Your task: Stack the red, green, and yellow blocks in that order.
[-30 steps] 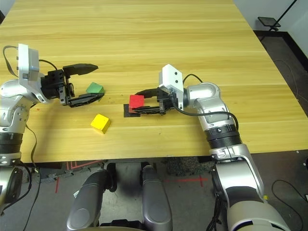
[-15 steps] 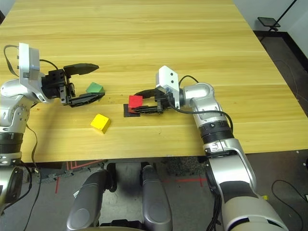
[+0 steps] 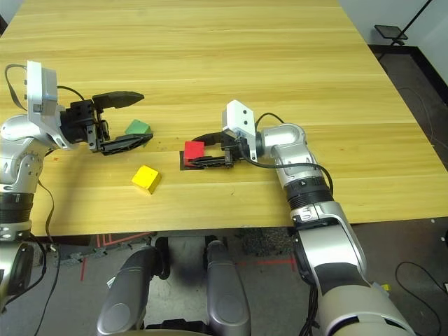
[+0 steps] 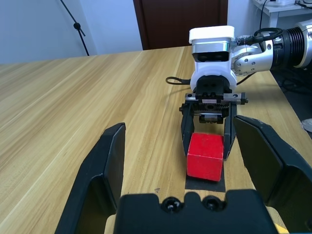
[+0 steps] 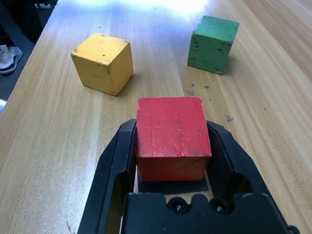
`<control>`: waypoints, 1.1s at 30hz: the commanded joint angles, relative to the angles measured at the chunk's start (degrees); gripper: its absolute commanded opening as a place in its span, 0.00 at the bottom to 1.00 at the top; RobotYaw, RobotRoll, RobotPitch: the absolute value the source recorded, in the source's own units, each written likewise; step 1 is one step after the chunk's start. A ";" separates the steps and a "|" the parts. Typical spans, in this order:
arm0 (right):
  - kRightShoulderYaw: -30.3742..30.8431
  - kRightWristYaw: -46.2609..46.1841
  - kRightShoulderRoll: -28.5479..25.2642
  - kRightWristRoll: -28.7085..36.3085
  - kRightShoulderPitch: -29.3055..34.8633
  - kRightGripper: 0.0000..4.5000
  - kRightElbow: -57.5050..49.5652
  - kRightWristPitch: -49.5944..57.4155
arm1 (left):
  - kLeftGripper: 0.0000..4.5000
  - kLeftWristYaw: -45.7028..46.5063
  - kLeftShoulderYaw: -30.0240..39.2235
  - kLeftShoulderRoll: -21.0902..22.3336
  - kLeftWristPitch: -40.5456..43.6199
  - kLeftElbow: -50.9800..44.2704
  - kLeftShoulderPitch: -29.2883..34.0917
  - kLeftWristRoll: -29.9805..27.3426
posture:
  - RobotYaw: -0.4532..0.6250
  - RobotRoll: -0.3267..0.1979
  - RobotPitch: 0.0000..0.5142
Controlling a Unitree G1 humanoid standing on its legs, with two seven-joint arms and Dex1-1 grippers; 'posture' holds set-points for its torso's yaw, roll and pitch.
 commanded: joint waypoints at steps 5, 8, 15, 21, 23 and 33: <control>0.47 0.15 0.35 -1.11 0.87 0.47 1.07 -1.95 | 1.00 -0.25 -0.56 -0.08 -0.16 -0.18 -0.48 0.19 | 0.72 0.76 0.57; 0.58 0.13 0.50 -1.37 1.04 0.47 1.56 -2.63 | 1.00 -0.32 -0.56 -0.11 -0.21 0.02 -0.63 0.20 | 0.72 0.76 0.58; 0.63 0.19 0.64 -1.96 1.24 0.54 2.58 -3.96 | 1.00 -0.53 -0.54 -0.06 -0.34 0.51 -0.93 0.26 | 0.72 0.77 0.58; 0.43 0.28 0.83 -2.29 1.10 0.98 2.86 -4.22 | 1.00 -0.68 -0.55 -0.12 -0.46 0.97 -1.32 0.29 | 0.72 0.77 0.58; 0.36 0.27 0.93 -2.23 0.94 0.99 2.65 -4.37 | 1.00 -0.73 -0.57 -0.16 -0.54 1.24 -1.54 0.33 | 0.72 0.77 0.58; -2.54 5.19 -2.67 4.35 -0.60 0.99 -7.44 4.42 | 1.00 -0.71 -0.69 -0.31 -0.72 1.88 -1.82 0.55 | 0.71 0.76 0.57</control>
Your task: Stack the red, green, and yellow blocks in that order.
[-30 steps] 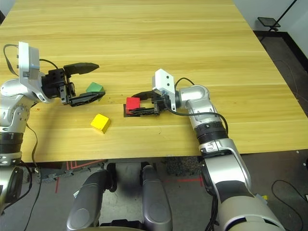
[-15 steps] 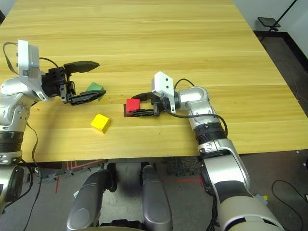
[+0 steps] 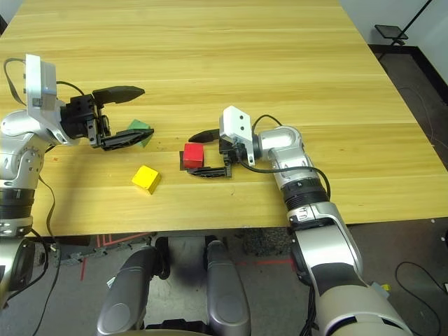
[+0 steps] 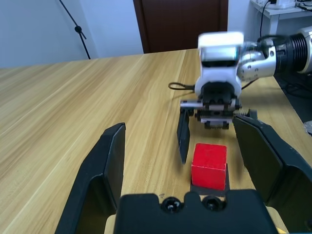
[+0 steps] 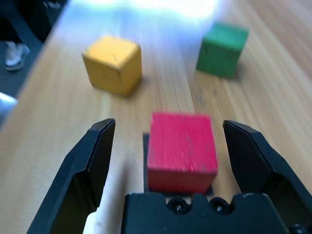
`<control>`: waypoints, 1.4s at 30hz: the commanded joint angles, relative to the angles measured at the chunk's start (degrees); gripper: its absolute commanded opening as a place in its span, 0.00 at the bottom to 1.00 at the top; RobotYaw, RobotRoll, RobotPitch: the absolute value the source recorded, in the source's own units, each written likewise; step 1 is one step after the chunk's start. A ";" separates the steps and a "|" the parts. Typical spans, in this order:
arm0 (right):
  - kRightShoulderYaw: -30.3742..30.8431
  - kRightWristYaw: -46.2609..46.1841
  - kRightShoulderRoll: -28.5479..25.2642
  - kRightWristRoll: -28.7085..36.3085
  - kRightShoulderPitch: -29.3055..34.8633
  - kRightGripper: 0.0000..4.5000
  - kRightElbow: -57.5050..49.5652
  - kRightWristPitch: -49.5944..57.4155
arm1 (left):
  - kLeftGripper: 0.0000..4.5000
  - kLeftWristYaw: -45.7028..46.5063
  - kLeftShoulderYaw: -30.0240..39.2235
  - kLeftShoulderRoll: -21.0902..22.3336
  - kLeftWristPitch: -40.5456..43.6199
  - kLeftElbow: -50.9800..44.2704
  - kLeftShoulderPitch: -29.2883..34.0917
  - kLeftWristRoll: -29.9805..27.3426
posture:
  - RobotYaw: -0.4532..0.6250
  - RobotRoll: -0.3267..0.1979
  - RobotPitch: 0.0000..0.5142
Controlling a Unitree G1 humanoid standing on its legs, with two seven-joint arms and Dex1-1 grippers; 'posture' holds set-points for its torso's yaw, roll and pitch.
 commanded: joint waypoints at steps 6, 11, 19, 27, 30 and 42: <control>-3.95 3.34 -9.45 5.22 0.85 0.99 -11.71 9.09 | 1.00 1.15 -1.38 -0.18 -2.26 2.53 0.45 3.13 | 0.69 0.75 0.55; -6.35 0.25 -12.97 5.57 2.27 0.99 -14.66 11.19 | 1.00 4.62 -2.82 0.48 -4.50 6.42 -0.17 8.73 | 0.66 0.75 0.55; -12.33 -7.72 -16.31 7.62 8.20 0.99 -21.13 15.95 | 1.00 16.37 0.32 0.30 8.37 -3.58 2.06 7.49 | 0.62 0.76 0.57; -15.64 -12.00 -18.90 9.81 14.86 0.99 -26.96 19.26 | 1.00 41.50 3.72 -3.61 39.05 -27.67 4.97 7.81 | 0.61 0.78 0.58; -16.05 -13.08 -19.20 10.34 15.61 0.99 -27.23 19.67 | 1.00 47.02 3.69 -5.25 46.22 -32.04 5.80 8.51 | 0.62 0.78 0.58; -15.61 -13.12 -20.04 10.86 15.40 0.99 -26.32 19.81 | 1.00 55.96 -0.72 -10.58 53.63 -39.36 12.96 9.20 | 0.63 0.76 0.60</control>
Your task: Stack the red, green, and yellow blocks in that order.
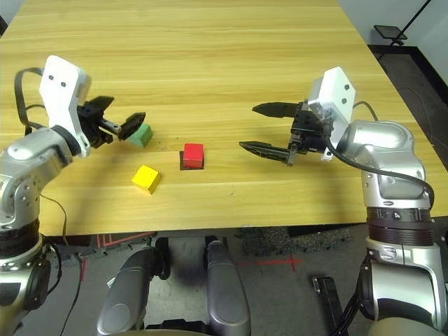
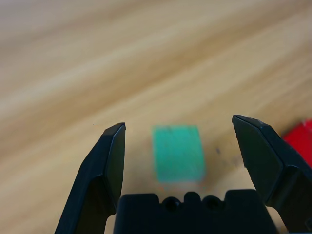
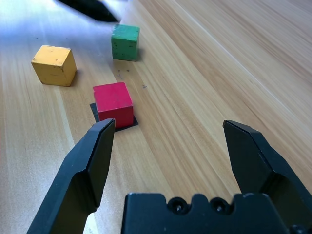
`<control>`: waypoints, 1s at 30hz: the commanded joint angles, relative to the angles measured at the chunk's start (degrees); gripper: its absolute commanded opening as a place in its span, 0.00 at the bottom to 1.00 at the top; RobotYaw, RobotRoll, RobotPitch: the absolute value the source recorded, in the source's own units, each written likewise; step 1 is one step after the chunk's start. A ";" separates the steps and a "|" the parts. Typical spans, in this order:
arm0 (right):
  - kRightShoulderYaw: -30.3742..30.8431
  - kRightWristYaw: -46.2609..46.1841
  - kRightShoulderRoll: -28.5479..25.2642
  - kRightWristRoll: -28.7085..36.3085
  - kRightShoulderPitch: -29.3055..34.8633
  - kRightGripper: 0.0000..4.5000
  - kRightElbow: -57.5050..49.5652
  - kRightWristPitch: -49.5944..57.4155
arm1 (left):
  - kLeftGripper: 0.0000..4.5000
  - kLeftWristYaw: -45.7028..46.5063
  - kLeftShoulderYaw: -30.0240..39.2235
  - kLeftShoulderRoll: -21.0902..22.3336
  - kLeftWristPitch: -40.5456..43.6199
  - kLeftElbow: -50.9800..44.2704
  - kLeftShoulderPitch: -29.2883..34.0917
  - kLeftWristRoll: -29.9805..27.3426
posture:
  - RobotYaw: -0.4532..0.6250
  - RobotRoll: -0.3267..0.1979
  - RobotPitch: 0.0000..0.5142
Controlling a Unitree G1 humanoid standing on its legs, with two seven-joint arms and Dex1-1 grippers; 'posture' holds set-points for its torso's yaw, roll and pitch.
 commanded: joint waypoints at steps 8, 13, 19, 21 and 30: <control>0.95 0.62 0.46 0.84 -0.38 0.99 0.17 0.31 | 1.00 3.29 -2.84 -1.32 -0.56 -0.07 1.91 1.69 | 0.64 0.76 0.61; 1.38 0.61 1.23 0.75 -0.65 0.99 0.33 0.15 | 1.00 3.06 -3.64 -0.74 -2.55 2.01 2.14 2.61 | 0.65 0.77 0.61; 1.74 0.52 1.88 0.95 -0.69 0.99 -0.21 0.42 | 1.00 2.71 -4.37 -0.28 -5.70 5.45 1.85 4.09 | 0.64 0.76 0.62; 1.87 0.57 2.03 0.87 -0.77 0.99 -0.14 0.36 | 1.00 2.49 -4.58 -0.17 -6.62 6.13 1.69 4.41 | 0.64 0.76 0.62; 2.34 0.21 2.61 0.56 -1.20 0.99 0.41 -0.14 | 1.00 1.54 -4.76 -1.04 -8.27 8.29 1.75 4.80 | 0.64 0.75 0.63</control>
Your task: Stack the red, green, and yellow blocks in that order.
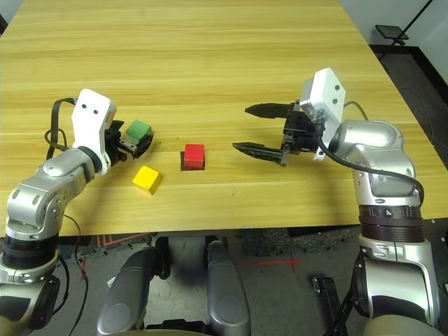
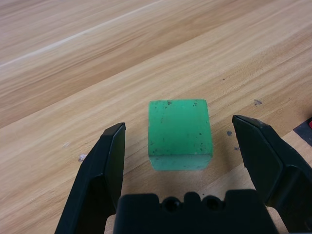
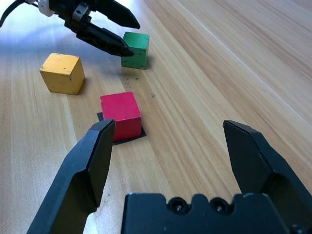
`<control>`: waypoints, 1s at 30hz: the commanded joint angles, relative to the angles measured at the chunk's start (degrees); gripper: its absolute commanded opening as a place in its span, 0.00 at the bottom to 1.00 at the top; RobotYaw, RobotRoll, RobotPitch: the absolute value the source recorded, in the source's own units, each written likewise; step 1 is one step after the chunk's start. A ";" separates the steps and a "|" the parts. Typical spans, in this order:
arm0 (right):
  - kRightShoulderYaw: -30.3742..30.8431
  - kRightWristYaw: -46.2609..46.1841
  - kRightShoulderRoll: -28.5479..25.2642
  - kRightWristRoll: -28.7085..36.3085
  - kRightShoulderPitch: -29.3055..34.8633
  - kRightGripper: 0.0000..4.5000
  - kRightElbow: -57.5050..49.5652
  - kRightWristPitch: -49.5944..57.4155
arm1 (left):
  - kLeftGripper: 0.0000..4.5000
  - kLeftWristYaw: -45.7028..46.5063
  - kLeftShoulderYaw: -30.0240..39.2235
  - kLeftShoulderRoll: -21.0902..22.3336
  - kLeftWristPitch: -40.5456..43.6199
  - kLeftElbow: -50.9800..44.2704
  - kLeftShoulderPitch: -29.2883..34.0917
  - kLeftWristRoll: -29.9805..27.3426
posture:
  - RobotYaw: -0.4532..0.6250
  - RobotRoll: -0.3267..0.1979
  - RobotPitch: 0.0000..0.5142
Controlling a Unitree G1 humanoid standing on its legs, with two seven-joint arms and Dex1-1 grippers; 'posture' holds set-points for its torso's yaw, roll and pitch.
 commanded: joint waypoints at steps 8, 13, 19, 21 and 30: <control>0.65 -0.07 0.87 0.50 -0.20 0.99 0.29 -0.24 | 1.00 -0.65 -1.40 -1.73 -1.63 2.74 1.04 0.54 | 0.64 0.75 0.63; 0.72 -0.05 1.01 0.59 -0.33 1.00 0.15 0.00 | 0.91 -0.69 -0.99 -2.21 -1.57 3.12 1.35 0.19 | 0.64 0.74 0.64; 0.81 -0.11 1.30 0.56 -0.61 1.00 0.26 -0.08 | 0.47 -0.86 -0.96 -2.38 -2.29 3.63 1.88 0.42 | 0.65 0.75 0.64; 0.84 -0.21 1.46 0.58 -0.59 1.00 0.13 -0.10 | 0.45 -0.98 -1.00 -2.24 -2.55 3.80 2.06 0.49 | 0.65 0.75 0.64; 1.14 -0.16 2.35 0.07 -1.45 1.00 1.02 -0.78 | 0.45 -4.62 -1.46 1.05 -6.35 6.64 -0.11 0.90 | 0.65 0.75 0.60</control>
